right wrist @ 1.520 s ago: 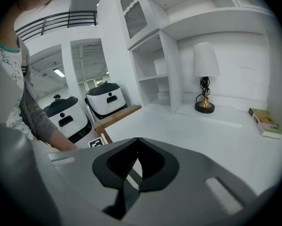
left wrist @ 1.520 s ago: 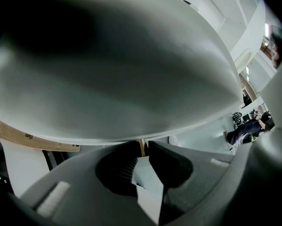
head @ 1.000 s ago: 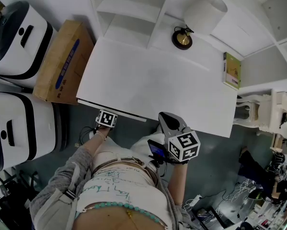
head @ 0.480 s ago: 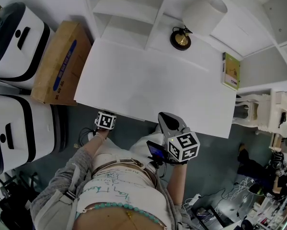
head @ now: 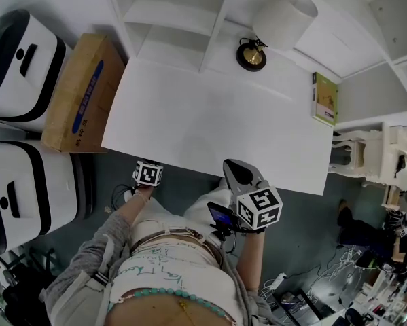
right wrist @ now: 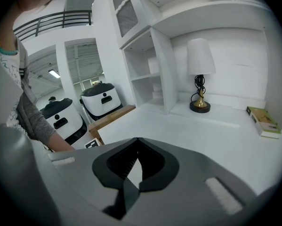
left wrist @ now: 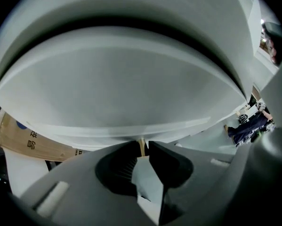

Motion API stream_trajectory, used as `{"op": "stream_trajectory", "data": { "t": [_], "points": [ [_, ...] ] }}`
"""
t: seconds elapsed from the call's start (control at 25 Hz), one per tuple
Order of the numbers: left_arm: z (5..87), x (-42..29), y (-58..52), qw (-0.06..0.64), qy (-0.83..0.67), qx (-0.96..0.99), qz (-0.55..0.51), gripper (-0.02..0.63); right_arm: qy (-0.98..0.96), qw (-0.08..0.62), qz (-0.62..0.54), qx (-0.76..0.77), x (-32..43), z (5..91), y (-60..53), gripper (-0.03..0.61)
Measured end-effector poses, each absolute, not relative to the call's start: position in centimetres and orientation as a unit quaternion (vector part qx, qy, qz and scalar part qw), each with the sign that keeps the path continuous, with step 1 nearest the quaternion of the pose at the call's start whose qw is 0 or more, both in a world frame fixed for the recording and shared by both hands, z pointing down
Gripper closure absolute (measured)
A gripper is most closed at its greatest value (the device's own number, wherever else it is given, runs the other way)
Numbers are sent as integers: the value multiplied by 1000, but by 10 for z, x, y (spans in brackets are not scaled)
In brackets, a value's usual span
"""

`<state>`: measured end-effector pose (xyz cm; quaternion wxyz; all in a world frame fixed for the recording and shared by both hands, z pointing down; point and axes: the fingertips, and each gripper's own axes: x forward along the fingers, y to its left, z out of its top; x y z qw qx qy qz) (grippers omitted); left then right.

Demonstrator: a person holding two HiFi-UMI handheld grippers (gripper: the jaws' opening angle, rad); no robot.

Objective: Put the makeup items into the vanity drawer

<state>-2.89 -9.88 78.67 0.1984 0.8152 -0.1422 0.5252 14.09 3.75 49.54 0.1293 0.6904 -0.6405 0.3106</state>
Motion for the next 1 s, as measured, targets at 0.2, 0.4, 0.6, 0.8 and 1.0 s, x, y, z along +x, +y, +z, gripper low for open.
{"op": "stream_trajectory", "data": {
  "t": [0.2,0.4,0.6,0.8,1.0],
  "points": [
    [785,-27,-100,195,-142,815,527,531,-636,126,308,696,145,494,38,549],
    [789,-29,-100,189,-146,816,526,528,-630,126,308,701,147,494,43,549],
    [787,-26,-99,166,-138,821,528,524,-627,125,309,705,150,493,51,549],
    [787,-32,-99,142,-125,824,533,483,-629,127,306,703,145,493,54,549],
    [782,-37,-93,127,-107,829,534,480,-632,127,303,702,141,494,57,549]
  ]
}}
